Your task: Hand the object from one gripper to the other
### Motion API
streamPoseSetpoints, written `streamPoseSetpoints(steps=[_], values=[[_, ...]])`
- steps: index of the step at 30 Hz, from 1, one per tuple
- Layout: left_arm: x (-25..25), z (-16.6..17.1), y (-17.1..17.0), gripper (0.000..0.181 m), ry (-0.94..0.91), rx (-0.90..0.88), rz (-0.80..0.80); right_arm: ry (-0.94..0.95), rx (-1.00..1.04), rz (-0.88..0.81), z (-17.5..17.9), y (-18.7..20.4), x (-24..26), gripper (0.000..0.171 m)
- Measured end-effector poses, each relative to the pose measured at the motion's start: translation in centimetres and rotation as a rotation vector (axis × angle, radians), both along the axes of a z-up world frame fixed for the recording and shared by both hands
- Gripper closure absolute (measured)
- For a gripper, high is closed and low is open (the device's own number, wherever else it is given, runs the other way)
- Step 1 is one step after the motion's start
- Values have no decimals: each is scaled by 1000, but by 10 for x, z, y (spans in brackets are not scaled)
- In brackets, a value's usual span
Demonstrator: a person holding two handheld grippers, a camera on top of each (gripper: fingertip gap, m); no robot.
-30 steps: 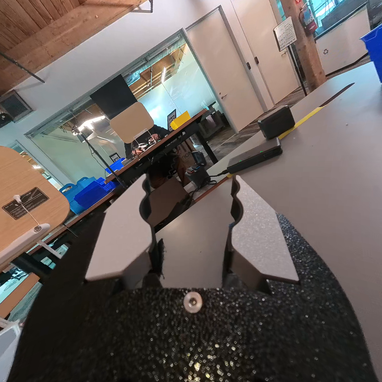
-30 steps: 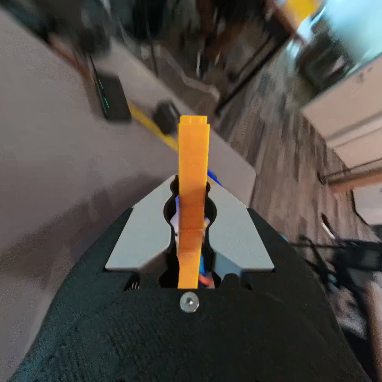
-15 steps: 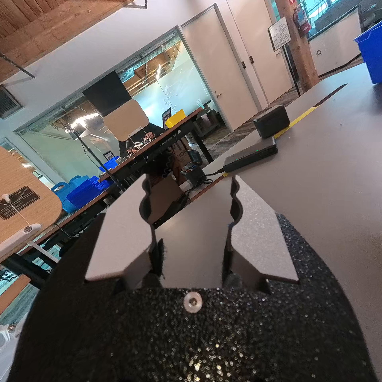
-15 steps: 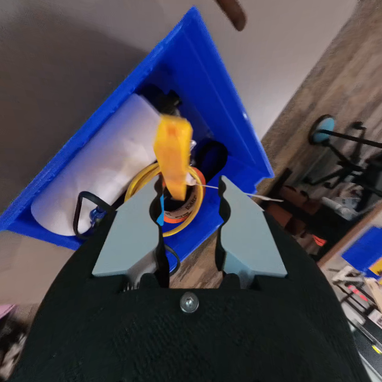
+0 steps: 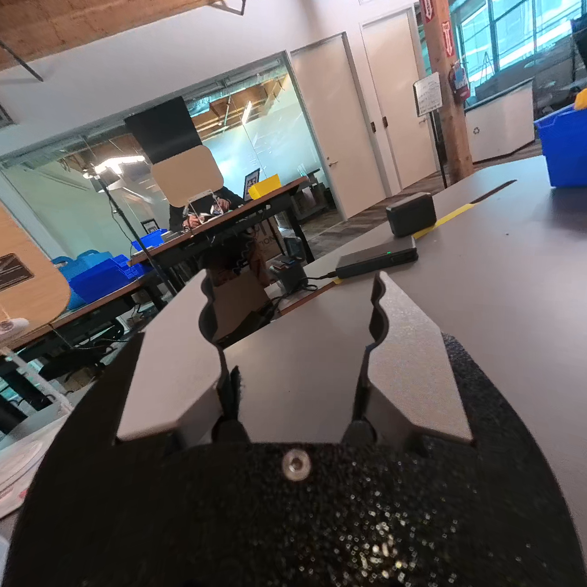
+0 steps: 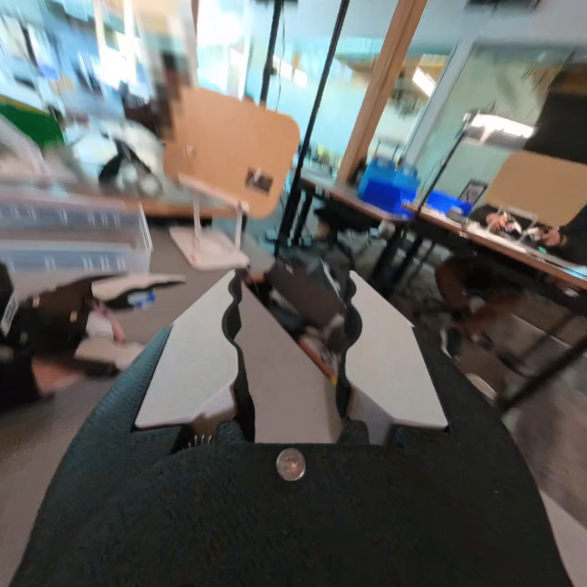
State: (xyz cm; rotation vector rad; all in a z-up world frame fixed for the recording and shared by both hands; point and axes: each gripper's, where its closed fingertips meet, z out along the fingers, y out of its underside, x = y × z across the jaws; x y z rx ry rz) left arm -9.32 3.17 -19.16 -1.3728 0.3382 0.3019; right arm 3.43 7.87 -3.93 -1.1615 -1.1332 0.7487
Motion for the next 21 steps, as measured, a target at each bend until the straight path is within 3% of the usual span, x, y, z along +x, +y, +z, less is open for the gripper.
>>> streamPoseSetpoints(steps=[4, 7, 11, 14, 17, 19, 21], values=[[-8, 4, -4, 82, -25, 24, 22, 339, -37, -41, -35, 9, -41, 107], [-11, 4, -5, 81, -49, 23, 24, 438, -40, -90, -76, 13, -56, 109], [-14, 5, -8, 82, -44, 23, 36, 419, 35, -57, -120, -3, -72, 119], [-13, 8, -9, 85, -32, 20, 35, 358, 124, 41, -117, -18, -86, 122], [-2, 10, -15, 116, -62, -50, -30, 333, 134, 50, -124, -14, -89, 123], [0, 38, -28, 120, -133, 17, -88, 347, 110, 62, -122, -13, -89, 123], [-16, 60, -45, 121, -125, 56, -40, 364, 101, 78, -118, -15, -89, 124]])
